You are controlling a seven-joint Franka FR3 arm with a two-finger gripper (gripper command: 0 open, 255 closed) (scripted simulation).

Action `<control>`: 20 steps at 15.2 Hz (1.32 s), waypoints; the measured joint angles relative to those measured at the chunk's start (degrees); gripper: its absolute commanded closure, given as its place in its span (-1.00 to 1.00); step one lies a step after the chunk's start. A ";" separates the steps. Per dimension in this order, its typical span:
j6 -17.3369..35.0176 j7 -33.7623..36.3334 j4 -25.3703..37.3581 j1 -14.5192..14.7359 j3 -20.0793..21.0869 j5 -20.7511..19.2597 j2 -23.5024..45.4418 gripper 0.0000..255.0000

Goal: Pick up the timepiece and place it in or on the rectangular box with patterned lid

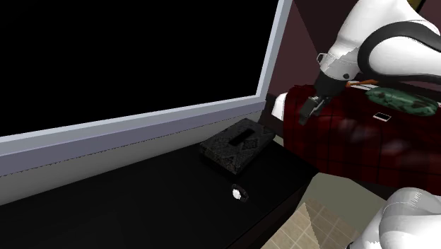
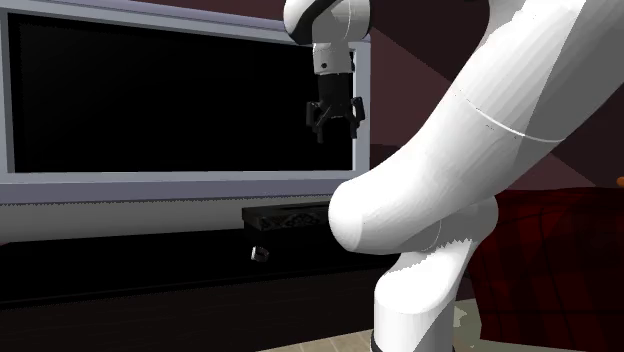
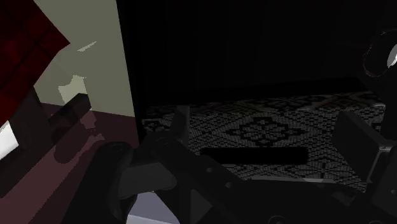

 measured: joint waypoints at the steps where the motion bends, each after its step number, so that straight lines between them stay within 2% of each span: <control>1: 0.00 0.00 0.00 0.00 0.00 0.00 0.00 -1.00; 7: 5.68 7.67 -4.85 0.66 4.86 3.06 2.77 -1.00; 12: 11.52 15.32 -7.29 1.26 9.88 5.82 7.85 -1.00; 20: 21.79 27.51 -7.63 1.04 17.79 8.10 20.18 -1.00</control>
